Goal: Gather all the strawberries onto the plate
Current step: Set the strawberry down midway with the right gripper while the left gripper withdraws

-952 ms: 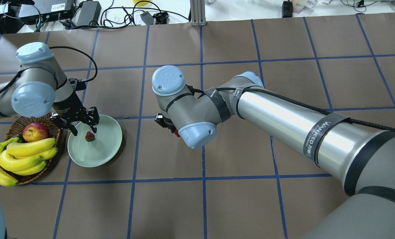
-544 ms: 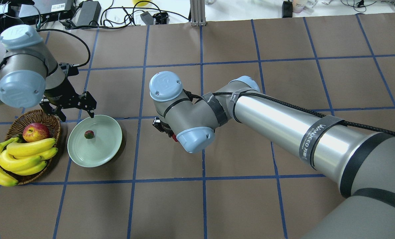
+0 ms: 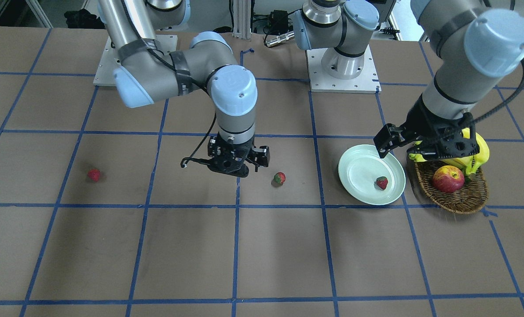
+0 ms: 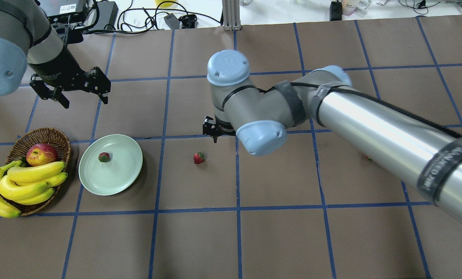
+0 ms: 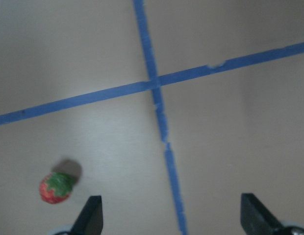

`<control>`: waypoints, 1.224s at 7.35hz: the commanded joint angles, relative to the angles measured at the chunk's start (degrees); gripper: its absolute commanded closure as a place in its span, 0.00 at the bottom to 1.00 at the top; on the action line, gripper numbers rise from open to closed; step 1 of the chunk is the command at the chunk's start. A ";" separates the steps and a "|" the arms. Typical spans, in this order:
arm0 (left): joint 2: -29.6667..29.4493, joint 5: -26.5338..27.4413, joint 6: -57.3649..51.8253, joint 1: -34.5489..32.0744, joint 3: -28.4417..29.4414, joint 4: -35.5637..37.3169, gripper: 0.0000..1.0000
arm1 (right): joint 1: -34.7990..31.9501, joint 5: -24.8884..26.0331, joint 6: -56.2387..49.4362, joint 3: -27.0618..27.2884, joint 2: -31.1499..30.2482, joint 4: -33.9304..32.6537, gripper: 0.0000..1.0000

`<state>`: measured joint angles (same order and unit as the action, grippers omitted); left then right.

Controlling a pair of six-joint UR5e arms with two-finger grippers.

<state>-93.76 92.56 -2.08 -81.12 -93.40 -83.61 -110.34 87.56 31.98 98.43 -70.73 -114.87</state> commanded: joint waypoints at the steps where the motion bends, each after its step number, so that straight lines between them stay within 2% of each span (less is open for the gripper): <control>1: 4.01 -2.82 1.37 -2.64 1.64 -3.66 0.00 | 14.57 6.07 -16.37 3.42 -6.51 5.44 0.00; 2: 4.81 -2.48 1.37 -2.73 1.56 -4.10 0.00 | 19.76 11.26 -23.82 5.44 -7.74 4.75 0.00; 4: 4.55 -2.83 1.29 -2.90 0.59 -5.33 0.00 | 30.39 12.71 -38.59 9.66 -8.63 2.48 0.00; 5: 4.64 -2.83 1.20 -2.82 0.33 -5.85 0.00 | 34.36 11.15 -39.97 13.59 -8.81 0.89 0.01; 7: 4.90 -2.21 0.85 -2.82 0.24 -7.44 0.00 | 35.45 9.12 -46.44 22.73 -8.11 -15.21 0.00; 8: 4.90 -2.12 0.85 -2.82 0.24 -7.53 0.00 | 35.63 5.90 -51.79 24.17 -7.06 -18.78 0.00; 9: 4.90 -2.12 0.85 -2.82 0.06 -7.62 0.00 | 36.59 5.43 -55.85 24.18 -6.27 -19.08 0.00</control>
<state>-88.89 90.35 -1.21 -83.92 -93.20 -91.03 -74.69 94.52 -18.49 121.39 -77.99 -131.24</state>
